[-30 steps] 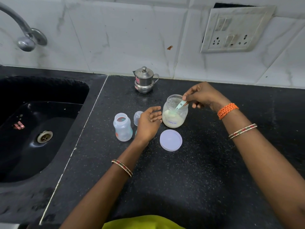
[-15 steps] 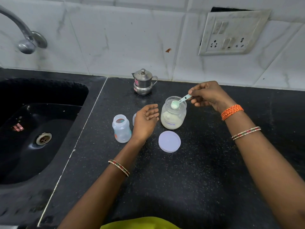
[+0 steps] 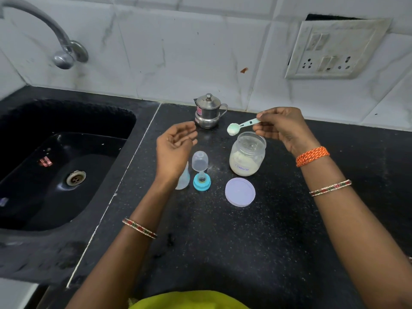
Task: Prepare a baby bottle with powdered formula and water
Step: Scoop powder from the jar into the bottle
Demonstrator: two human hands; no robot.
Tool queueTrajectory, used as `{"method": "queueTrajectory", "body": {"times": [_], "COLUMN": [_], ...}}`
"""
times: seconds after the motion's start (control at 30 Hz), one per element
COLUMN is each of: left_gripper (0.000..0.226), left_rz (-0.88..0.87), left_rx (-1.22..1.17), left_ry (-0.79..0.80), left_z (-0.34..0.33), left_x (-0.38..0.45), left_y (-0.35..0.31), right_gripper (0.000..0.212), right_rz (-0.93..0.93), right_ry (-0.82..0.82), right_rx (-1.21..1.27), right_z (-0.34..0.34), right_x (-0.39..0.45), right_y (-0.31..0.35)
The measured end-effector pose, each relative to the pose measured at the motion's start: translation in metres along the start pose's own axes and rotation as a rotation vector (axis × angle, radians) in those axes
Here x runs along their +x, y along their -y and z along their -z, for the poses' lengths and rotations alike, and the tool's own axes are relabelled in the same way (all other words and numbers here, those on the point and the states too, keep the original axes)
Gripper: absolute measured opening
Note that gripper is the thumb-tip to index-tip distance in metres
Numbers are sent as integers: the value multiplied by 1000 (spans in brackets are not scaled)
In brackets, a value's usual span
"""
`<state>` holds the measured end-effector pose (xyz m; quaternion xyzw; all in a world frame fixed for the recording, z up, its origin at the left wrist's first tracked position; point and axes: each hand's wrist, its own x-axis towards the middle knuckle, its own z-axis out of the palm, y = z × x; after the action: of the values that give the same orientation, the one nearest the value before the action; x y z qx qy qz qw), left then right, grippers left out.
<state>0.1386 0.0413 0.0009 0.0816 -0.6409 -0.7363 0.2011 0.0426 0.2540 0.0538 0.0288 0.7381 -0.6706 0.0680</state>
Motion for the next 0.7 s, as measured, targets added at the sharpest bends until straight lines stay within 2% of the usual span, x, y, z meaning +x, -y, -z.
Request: {"method": "queueTrajectory", "body": {"times": [0.23, 0.37, 0.5, 0.6, 0.7], "left_gripper": [39, 44, 49, 50, 51], "left_rz": [209, 273, 313, 330, 342], "left_rx": [60, 126, 149, 144, 149], "left_ry": [226, 293, 323, 323, 307], "left_z": [-18, -41, -55, -56, -55], "left_x": [-8, -5, -1, 1, 2], "left_y": [25, 39, 44, 44, 44], "right_gripper": [3, 5, 9, 11, 12], "right_rz": [38, 101, 172, 168, 160], "right_ry": [-125, -96, 15, 70, 103], "right_rx": [-123, -520, -912, -1086, -1108], "right_z": [27, 24, -2, -18, -24], "right_x": [4, 6, 14, 20, 23], "right_y": [-8, -14, -23, -31, -35]}}
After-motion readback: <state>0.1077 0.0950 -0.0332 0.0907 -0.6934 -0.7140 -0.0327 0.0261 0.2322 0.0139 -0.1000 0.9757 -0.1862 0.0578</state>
